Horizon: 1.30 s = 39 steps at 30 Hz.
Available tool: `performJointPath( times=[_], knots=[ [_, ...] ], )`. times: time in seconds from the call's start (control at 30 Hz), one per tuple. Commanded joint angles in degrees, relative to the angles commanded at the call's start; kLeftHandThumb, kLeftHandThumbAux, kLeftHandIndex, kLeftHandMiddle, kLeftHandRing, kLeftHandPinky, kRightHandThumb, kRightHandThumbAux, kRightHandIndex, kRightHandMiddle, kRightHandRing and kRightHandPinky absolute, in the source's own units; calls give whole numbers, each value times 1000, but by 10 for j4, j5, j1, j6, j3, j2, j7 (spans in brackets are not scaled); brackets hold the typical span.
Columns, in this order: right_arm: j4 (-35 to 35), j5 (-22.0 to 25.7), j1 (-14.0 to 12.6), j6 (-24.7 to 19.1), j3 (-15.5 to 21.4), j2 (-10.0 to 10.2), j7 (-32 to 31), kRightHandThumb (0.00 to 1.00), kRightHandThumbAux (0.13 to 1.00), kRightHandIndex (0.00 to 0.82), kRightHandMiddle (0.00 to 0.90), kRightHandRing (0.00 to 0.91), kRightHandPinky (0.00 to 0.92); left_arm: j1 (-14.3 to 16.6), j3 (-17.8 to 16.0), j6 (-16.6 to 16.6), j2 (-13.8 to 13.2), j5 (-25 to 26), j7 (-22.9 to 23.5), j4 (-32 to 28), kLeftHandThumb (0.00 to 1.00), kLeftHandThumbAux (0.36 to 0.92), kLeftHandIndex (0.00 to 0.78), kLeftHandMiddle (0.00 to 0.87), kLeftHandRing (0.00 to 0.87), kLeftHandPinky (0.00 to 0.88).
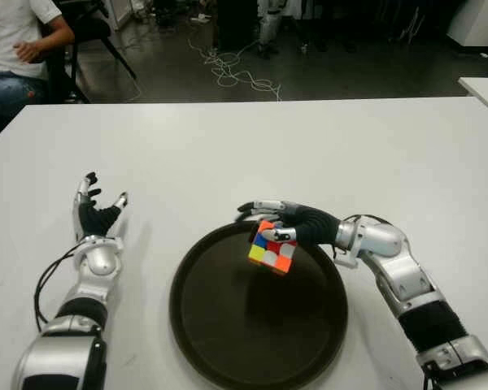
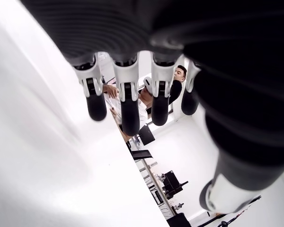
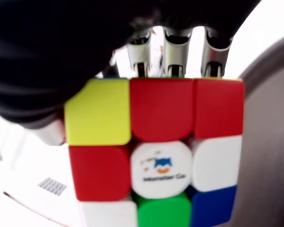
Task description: Pick up the Rubik's Cube and put it in the plate
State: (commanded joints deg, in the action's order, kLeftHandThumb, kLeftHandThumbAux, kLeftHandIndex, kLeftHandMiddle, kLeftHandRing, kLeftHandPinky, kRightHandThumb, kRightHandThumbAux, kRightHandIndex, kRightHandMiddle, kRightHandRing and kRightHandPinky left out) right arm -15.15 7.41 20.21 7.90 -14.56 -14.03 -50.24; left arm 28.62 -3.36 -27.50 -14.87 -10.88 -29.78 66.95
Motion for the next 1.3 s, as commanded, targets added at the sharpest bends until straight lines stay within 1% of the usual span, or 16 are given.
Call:
performJointPath(
  times=[0.07,0.27,0.37,0.57,0.67,0.83,0.93,1.07,1.23,1.3],
  knots=[
    [1,-1,0,-3,1,0,-1,0,443,0,0,0,5,0,0,0,0,0,0,0,74,747,120,173,188,205],
    [9,5,5,-46,1,-4,-12,0,444,0,0,0,0,0,-2,2,1,3,4,-1,79,736,119,171,180,184],
    [10,0,7,-47,1,-4,-12,0,442,0,0,0,0,0,-2,3,1,3,3,-1,90,732,116,159,165,161],
    [5,-7,7,-39,3,-1,-3,0,451,0,3,0,0,0,1,5,0,-1,1,-1,74,722,113,150,149,126],
    [2,-6,5,-33,6,1,2,0,454,0,6,0,0,0,0,3,0,0,2,-1,68,728,116,149,145,116],
    [-1,-6,4,-32,6,0,3,0,449,0,4,0,0,0,0,1,0,1,1,0,65,735,125,156,154,134],
    [-5,-4,7,-28,6,1,2,0,462,4,5,0,0,0,1,-1,0,-2,-1,0,54,741,128,162,163,144],
    [-15,-10,6,6,6,4,7,0,492,16,13,0,0,0,5,1,-1,-7,-6,2,50,736,128,161,164,153],
    [-31,-13,9,32,6,8,9,0,502,25,15,0,0,1,4,0,-1,-8,-4,2,65,731,125,161,167,170],
    [-38,-10,10,40,7,10,8,0,507,24,13,0,0,0,3,-2,-1,-6,-1,1,67,728,121,159,165,156]
  ],
)
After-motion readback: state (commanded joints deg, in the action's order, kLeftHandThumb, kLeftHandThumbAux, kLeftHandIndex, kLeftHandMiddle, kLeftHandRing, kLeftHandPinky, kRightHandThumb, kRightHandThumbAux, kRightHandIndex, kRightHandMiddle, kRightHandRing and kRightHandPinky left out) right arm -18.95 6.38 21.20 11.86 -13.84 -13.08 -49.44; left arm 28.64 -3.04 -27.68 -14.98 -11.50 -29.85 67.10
